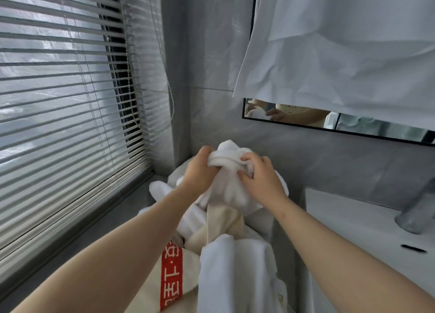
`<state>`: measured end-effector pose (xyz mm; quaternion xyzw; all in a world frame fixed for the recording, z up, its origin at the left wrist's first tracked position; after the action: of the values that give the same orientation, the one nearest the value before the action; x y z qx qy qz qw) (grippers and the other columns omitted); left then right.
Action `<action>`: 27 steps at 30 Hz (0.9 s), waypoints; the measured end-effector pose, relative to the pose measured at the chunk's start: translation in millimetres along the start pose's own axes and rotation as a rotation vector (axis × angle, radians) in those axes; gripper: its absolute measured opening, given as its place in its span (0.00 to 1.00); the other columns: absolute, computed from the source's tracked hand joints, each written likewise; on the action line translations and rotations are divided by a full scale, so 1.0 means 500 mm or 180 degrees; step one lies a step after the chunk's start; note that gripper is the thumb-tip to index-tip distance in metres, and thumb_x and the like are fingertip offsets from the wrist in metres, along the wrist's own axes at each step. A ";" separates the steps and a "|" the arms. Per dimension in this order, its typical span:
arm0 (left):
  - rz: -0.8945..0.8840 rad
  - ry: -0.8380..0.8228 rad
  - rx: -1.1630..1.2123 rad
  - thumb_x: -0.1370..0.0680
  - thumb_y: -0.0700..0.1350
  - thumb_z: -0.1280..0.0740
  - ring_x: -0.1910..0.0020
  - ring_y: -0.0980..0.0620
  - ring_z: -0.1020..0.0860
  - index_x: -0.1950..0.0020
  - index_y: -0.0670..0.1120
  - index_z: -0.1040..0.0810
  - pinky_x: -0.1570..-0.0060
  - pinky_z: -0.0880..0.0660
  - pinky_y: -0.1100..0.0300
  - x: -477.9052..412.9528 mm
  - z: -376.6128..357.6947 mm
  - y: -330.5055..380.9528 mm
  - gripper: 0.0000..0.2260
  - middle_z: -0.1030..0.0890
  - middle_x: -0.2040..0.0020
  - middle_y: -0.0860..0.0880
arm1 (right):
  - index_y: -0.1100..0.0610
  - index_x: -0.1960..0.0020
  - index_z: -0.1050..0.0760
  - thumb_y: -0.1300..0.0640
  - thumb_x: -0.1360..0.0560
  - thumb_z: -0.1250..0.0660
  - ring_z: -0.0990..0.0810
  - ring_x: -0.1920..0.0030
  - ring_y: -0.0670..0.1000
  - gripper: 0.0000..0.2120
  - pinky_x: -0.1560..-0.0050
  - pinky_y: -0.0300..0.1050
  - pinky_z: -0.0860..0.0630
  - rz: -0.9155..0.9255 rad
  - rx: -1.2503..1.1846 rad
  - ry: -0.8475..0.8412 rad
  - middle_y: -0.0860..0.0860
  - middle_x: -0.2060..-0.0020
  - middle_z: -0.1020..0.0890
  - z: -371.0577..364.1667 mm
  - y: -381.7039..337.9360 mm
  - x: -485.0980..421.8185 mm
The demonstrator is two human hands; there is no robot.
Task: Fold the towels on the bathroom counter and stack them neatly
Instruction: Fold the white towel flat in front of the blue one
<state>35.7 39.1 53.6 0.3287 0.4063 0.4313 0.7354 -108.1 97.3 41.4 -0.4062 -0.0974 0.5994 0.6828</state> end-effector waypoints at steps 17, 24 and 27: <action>-0.0396 0.0937 0.1668 0.24 0.34 0.37 0.67 0.66 0.26 0.54 0.50 0.29 0.63 0.26 0.70 0.175 0.028 0.240 0.10 0.24 0.60 0.55 | 0.52 0.37 0.30 0.45 0.29 0.32 0.31 0.45 0.44 0.23 0.42 0.44 0.30 0.0625 -0.0660 0.0742 0.47 0.44 0.29 0.206 -0.094 0.152; -0.0423 0.0765 0.2295 0.24 0.36 0.36 0.55 0.54 0.23 0.51 0.50 0.29 0.54 0.24 0.56 0.249 -0.034 0.328 0.09 0.22 0.55 0.52 | 0.49 0.33 0.33 0.31 0.38 0.43 0.38 0.32 0.50 0.39 0.37 0.42 0.44 0.0704 -0.0181 0.1357 0.48 0.32 0.35 0.340 -0.094 0.232; -0.0260 0.0743 0.2408 0.24 0.39 0.35 0.55 0.55 0.22 0.50 0.50 0.28 0.56 0.23 0.59 0.279 -0.064 0.340 0.07 0.22 0.55 0.53 | 0.47 0.29 0.38 0.30 0.39 0.44 0.40 0.33 0.46 0.42 0.38 0.40 0.46 0.0681 -0.0204 0.1307 0.47 0.31 0.36 0.367 -0.081 0.263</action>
<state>-13.3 239.3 137.1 0.5087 0.6301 0.2560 0.5279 -157.3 297.5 141.5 -0.5491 0.0682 0.5698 0.6076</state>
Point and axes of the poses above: each hand's wrist, its own x-axis away from the middle knuckle, its own z-axis out of the back of the hand, y = z × x, the point moved 9 cm from there along -x, towards the middle knuckle
